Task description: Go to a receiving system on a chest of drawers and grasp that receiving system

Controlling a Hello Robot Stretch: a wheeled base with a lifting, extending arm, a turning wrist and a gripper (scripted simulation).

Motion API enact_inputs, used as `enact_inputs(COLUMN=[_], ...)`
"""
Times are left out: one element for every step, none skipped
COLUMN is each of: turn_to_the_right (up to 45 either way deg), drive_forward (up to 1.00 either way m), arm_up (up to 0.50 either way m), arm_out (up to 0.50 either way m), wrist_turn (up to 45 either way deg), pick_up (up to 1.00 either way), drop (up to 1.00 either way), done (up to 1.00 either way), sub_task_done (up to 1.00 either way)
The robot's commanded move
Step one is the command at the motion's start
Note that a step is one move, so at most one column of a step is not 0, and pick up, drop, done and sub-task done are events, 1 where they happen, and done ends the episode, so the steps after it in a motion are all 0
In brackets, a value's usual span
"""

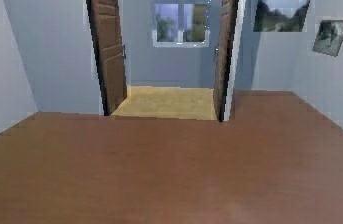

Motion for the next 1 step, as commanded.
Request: enact_inputs(turn_to_the_right=[0.0], drive_forward=[1.0], arm_up=[0.0], arm_out=[0.0], wrist_turn=[0.0], pick_up=[0.0], drop=[0.0], done=[0.0], sub_task_done=[0.0])
